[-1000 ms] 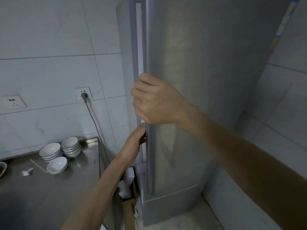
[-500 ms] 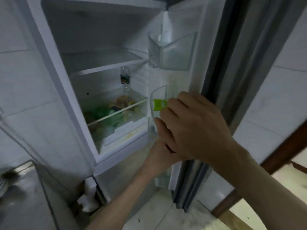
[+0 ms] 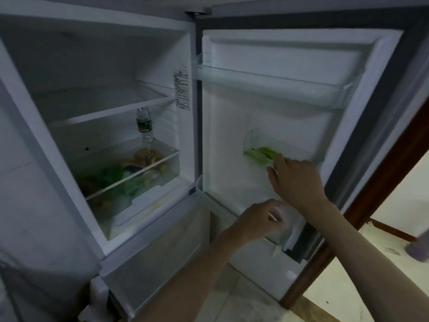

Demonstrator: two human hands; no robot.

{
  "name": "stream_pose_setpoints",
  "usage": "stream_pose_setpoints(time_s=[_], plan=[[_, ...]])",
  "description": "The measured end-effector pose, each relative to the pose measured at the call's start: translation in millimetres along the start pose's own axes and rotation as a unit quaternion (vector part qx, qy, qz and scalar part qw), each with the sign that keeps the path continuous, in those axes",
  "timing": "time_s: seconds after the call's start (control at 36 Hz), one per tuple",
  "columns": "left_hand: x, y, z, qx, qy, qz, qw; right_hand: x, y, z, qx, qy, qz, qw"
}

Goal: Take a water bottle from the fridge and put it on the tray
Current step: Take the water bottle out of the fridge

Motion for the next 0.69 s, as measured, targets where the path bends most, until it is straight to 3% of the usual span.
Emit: stream_pose_setpoints(time_s=[0.22,0.36,0.47,0.58,0.69], plan=[[-108,-145,-60,0.219,-0.098,-0.019,0.971,-2,8,17,0.037,0.054,0.049,0.997],[-138,-238,-88,0.297,-0.163,-0.021,0.941,-66,8,80,0.105,-0.050,0.114,0.987],[-152,-298,-89,0.349,-0.170,-0.040,0.921,-121,30,158,0.063,-0.118,0.205,0.970],[-163,-347,-80,0.381,-0.169,-0.084,0.905,-167,65,235,-0.020,-0.127,0.254,0.959],[-179,-395,-58,0.396,-0.189,-0.122,0.890,-201,91,305,-0.010,-0.103,0.252,0.962]])
Point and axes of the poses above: each hand's wrist, its own z-axis towards the middle knuckle, its own y-axis out of the palm, x = y × z, the point moved 1 cm from there along z, towards the middle knuckle, and after that the axes turned 12 degrees about -x, right-handed, at the moved point
